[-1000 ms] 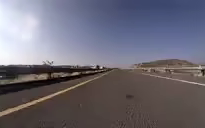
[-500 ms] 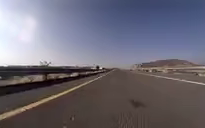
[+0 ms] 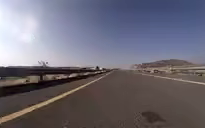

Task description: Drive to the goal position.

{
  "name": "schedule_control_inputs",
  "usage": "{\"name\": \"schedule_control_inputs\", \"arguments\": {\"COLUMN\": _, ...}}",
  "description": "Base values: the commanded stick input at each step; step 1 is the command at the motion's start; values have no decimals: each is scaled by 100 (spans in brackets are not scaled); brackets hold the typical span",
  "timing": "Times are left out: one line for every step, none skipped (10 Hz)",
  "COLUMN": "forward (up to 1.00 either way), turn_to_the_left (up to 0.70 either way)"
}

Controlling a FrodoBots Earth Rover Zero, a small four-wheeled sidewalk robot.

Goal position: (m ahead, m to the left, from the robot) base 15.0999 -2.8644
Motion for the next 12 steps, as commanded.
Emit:
{"name": "schedule_control_inputs", "arguments": {"forward": 85, "turn_to_the_left": 0}}
{"name": "schedule_control_inputs", "arguments": {"forward": 85, "turn_to_the_left": 0}}
{"name": "schedule_control_inputs", "arguments": {"forward": 85, "turn_to_the_left": 0}}
{"name": "schedule_control_inputs", "arguments": {"forward": 85, "turn_to_the_left": 0}}
{"name": "schedule_control_inputs", "arguments": {"forward": 85, "turn_to_the_left": 0}}
{"name": "schedule_control_inputs", "arguments": {"forward": 85, "turn_to_the_left": 0}}
{"name": "schedule_control_inputs", "arguments": {"forward": 85, "turn_to_the_left": 0}}
{"name": "schedule_control_inputs", "arguments": {"forward": 85, "turn_to_the_left": 0}}
{"name": "schedule_control_inputs", "arguments": {"forward": 85, "turn_to_the_left": 0}}
{"name": "schedule_control_inputs", "arguments": {"forward": 85, "turn_to_the_left": 0}}
{"name": "schedule_control_inputs", "arguments": {"forward": 85, "turn_to_the_left": 0}}
{"name": "schedule_control_inputs", "arguments": {"forward": 85, "turn_to_the_left": 0}}
